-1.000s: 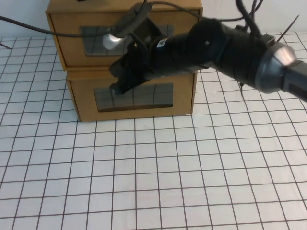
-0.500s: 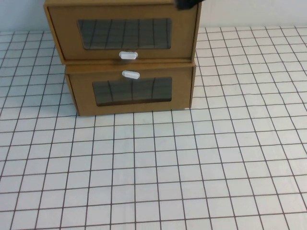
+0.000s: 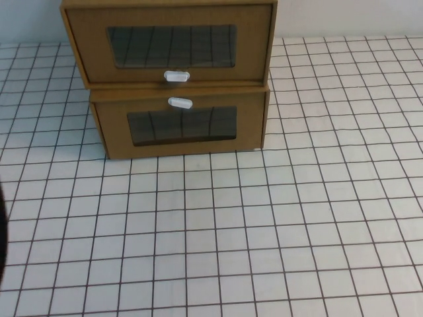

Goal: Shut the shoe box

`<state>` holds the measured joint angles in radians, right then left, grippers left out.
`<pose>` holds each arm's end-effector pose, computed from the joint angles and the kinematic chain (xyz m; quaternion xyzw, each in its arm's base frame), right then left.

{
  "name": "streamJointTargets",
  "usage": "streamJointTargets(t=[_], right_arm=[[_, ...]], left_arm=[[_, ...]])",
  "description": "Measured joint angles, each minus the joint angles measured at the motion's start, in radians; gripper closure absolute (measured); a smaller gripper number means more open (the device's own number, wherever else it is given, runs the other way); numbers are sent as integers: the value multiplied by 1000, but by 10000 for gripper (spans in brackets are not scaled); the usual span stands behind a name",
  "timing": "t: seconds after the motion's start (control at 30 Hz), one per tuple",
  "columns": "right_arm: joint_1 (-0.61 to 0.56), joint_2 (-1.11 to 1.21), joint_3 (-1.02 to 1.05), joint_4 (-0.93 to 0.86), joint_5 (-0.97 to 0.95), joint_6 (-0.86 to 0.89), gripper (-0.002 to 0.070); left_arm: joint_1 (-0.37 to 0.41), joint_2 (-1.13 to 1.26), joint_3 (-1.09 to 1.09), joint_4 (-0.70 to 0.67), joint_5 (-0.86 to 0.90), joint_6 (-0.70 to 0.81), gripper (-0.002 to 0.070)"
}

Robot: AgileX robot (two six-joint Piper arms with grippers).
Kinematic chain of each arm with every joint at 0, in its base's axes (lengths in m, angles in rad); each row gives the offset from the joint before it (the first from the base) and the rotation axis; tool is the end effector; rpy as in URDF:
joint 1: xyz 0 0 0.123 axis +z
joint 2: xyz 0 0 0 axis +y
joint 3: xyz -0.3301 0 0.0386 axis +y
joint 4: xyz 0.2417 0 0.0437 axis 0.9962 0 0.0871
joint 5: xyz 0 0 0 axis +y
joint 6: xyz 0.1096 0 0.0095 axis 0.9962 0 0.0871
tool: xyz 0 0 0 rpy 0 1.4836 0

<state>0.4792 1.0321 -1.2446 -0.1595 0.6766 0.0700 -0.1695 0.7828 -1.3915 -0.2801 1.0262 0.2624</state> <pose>0.1762 0.0792 0.4801 -0.1903 0.8025 0.0786 0.5600 0.0628 -0.0372 0.5243 0.1830 0.7848 -0.1123 0.5814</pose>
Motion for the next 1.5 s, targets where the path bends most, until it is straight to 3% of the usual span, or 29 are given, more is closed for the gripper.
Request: streamJointTargets(t=[0.27, 0.47, 0.63, 0.97, 1.33, 1.5], right_arm=[[0, -311, 533, -46, -361, 83, 689], [0, -374, 764, -54, -550, 87, 689], [0, -371, 847, -58, -590, 87, 689], [0, -313, 964, -62, -587, 87, 689], [0, -227, 977, -62, -534, 87, 690], [0, -182, 983, -62, -532, 87, 689]], left_arm=[[0, -292, 426, 11, -117, -51, 677], [0, -442, 660, 11, -292, -71, 677], [0, -458, 734, 11, -394, -81, 677], [0, -458, 740, 11, -379, -85, 677], [0, -460, 746, 11, -390, -85, 677], [0, -559, 846, 37, -468, -85, 677]])
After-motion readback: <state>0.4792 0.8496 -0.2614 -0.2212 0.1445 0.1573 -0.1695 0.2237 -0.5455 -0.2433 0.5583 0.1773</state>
